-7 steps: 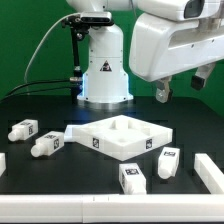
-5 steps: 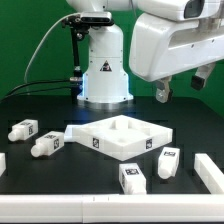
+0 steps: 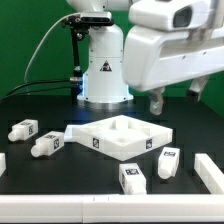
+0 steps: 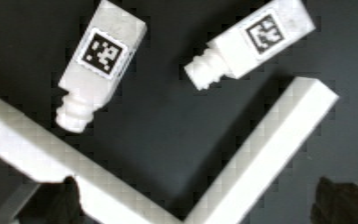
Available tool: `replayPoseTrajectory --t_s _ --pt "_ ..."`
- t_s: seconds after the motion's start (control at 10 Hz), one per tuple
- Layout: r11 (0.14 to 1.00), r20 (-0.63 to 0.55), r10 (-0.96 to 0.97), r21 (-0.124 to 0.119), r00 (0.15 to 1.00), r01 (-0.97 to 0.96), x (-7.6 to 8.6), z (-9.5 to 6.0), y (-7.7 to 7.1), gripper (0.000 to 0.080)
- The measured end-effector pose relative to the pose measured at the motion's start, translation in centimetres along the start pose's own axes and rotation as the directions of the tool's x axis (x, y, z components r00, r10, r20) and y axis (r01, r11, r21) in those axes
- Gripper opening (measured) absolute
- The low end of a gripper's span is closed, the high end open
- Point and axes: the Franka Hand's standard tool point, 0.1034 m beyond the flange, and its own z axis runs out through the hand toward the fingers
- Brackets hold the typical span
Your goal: Assemble square table
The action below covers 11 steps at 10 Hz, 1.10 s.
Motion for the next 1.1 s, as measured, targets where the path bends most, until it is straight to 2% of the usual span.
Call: replayPoseTrajectory --t_s 0.1,0.2,0.3,0.5,0.6,0.7,0.9,1.0,1.1 --pt "1.000 -0.033 0.010 -0.018 0.999 -0.011 -0.3 1.2 0.9 0.0649" --pt "1.000 -0.038 -0.011 -0.013 0.999 0.011 -0.8 2.0 2.0 0.0649" --pt "0.999 -0.037 -0.039 -0.005 0.999 0.039 -1.1 2.0 2.7 0.0649" --pt "0.999 -0.036 -0.036 -0.005 0.999 0.036 -1.0 2.1 2.4 0.0649" --pt "1.000 -0.059 -0.026 -0.018 0.998 0.025 -0.9 2.7 2.8 0.0649" --pt "0.999 -0.077 -0.007 -0.032 0.997 0.005 -1.6 4.8 3.5 0.0649" --pt "0.999 -0.091 0.010 -0.045 0.996 -0.014 -2.2 7.6 5.2 0.0649" --pt "0.999 -0.084 0.022 -0.037 0.996 -0.026 -2.4 9.2 5.2 0.0649" --pt "0.999 -0.084 0.024 -0.034 0.996 -0.027 -2.3 9.8 4.8 0.0649"
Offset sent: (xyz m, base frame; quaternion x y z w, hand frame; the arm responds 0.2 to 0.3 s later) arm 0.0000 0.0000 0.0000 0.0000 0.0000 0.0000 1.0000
